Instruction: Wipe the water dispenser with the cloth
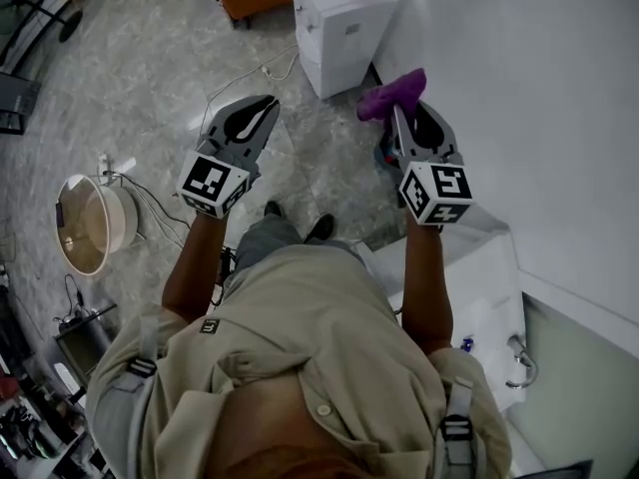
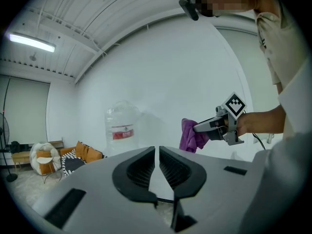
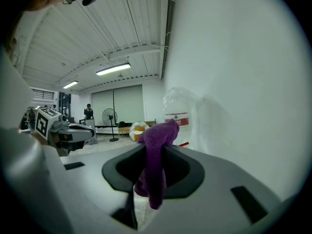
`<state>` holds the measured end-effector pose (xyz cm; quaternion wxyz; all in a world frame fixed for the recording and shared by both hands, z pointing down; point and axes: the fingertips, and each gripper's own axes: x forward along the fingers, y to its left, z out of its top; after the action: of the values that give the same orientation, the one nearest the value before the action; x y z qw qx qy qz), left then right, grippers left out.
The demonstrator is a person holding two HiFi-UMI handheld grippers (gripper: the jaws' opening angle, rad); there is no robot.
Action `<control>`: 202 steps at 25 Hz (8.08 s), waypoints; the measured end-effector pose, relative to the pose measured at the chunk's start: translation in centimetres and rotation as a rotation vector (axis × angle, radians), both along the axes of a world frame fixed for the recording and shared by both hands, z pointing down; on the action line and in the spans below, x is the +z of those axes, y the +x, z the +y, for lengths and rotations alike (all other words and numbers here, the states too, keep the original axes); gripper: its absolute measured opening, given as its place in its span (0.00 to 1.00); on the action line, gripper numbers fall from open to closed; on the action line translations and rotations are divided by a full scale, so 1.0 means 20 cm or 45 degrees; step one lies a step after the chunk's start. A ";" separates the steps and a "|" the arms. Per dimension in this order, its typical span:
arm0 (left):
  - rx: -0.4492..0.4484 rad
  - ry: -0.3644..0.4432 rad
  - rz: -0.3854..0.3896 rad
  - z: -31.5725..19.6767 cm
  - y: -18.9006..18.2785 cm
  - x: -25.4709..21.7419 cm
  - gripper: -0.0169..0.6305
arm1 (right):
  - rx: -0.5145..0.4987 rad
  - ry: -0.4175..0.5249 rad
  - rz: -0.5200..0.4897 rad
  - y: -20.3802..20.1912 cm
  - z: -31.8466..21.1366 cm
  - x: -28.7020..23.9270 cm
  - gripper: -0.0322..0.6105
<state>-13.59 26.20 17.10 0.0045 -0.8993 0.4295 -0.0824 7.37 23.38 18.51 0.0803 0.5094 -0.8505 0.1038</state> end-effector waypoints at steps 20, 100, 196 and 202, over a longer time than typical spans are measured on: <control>0.251 -0.013 0.010 -0.69 0.24 0.09 0.09 | 0.202 -0.099 0.060 0.18 -0.34 0.16 0.21; -0.134 -0.441 -0.130 -1.73 0.03 1.06 0.09 | -0.071 0.035 0.516 -0.04 -2.37 1.62 0.21; -0.086 -0.488 -0.108 -1.84 0.24 1.37 0.09 | 0.339 -0.417 0.217 0.36 -2.46 2.32 0.20; -0.077 -0.486 -0.102 -1.84 0.24 1.40 0.09 | 0.211 -0.488 0.172 0.05 -2.32 2.39 0.19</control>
<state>-8.88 -10.61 45.05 -0.1516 -0.8666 0.4322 -0.1982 8.32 -22.93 66.23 0.2237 0.5588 -0.7630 0.2356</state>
